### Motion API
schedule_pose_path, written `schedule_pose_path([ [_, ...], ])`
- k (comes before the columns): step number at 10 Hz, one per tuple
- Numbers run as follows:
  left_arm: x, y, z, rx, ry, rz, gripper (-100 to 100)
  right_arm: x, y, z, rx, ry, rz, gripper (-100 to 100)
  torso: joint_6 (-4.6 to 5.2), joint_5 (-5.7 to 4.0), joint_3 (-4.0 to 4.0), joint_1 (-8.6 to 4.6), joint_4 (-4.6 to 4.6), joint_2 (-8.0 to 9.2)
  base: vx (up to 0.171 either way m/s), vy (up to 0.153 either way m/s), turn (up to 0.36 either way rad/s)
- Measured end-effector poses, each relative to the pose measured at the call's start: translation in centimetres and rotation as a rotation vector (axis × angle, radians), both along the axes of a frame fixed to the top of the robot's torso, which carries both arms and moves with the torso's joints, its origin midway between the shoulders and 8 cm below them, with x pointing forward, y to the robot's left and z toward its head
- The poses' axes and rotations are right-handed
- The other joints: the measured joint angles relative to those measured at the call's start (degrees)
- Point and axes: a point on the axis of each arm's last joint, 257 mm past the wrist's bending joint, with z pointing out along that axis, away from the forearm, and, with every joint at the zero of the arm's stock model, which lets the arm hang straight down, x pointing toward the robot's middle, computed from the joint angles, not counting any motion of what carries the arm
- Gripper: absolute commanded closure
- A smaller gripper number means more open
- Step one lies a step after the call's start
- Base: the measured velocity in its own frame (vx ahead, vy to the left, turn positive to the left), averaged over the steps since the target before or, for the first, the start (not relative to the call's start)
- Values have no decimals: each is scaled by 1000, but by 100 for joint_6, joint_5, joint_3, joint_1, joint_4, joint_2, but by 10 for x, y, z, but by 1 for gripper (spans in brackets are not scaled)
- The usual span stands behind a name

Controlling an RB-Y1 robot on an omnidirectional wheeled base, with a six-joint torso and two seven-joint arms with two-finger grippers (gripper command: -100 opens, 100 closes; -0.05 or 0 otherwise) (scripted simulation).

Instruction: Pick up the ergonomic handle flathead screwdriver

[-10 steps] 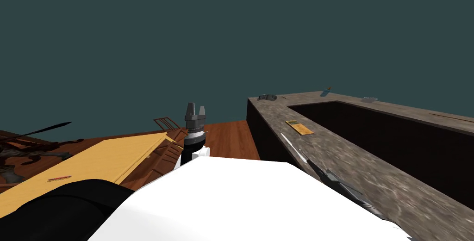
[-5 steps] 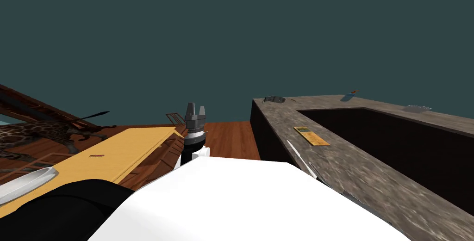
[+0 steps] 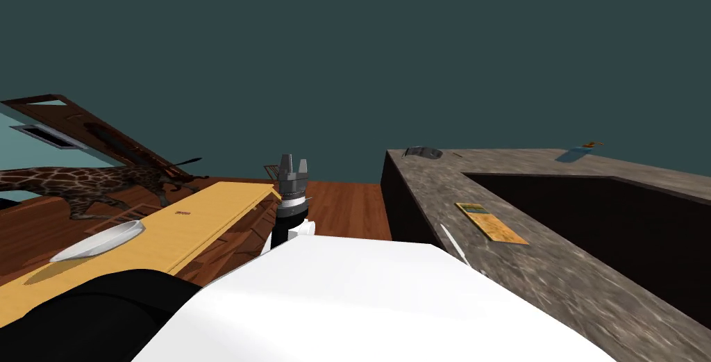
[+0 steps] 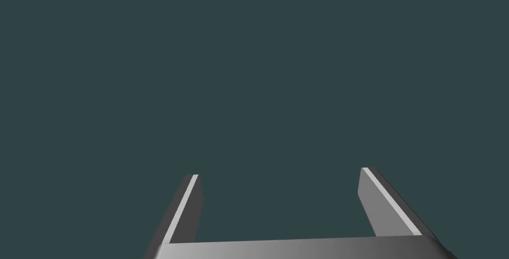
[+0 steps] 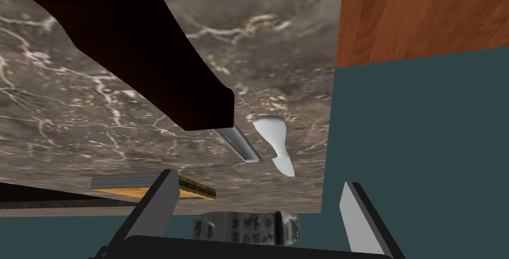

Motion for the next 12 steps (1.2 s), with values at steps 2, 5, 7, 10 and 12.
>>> schedule_pose_path([
  [2, 0, 0, 0, 0, 0, 0, 0, -30, 5, -11, -12, 114, 38, -100, 0, 0, -1, 3, 0, -2, 63, -56, 208],
  [5, 0, 0, 0, 0, 0, 0, 0, -76, 10, -24, -14, 269, 83, -100, 1, 2, -1, 12, 0, -1, 52, -47, 163],
  [7, 0, 0, 0, 0, 0, 0, 0, -105, 17, -26, -6, 355, 104, -100, 3, 2, 1, 13, 1, 2, 54, -47, 135],
  [10, 0, 0, 0, 0, 0, 0, 0, -142, 29, -31, 16, 473, 132, -100, 4, 4, 2, 23, 1, 4, 39, -26, 91],
  [12, 0, 0, 0, 0, 0, 0, 0, -154, 36, -32, 24, 503, 138, 0, 5, 6, 9, 32, 5, 15, 6, -4, 4],
])
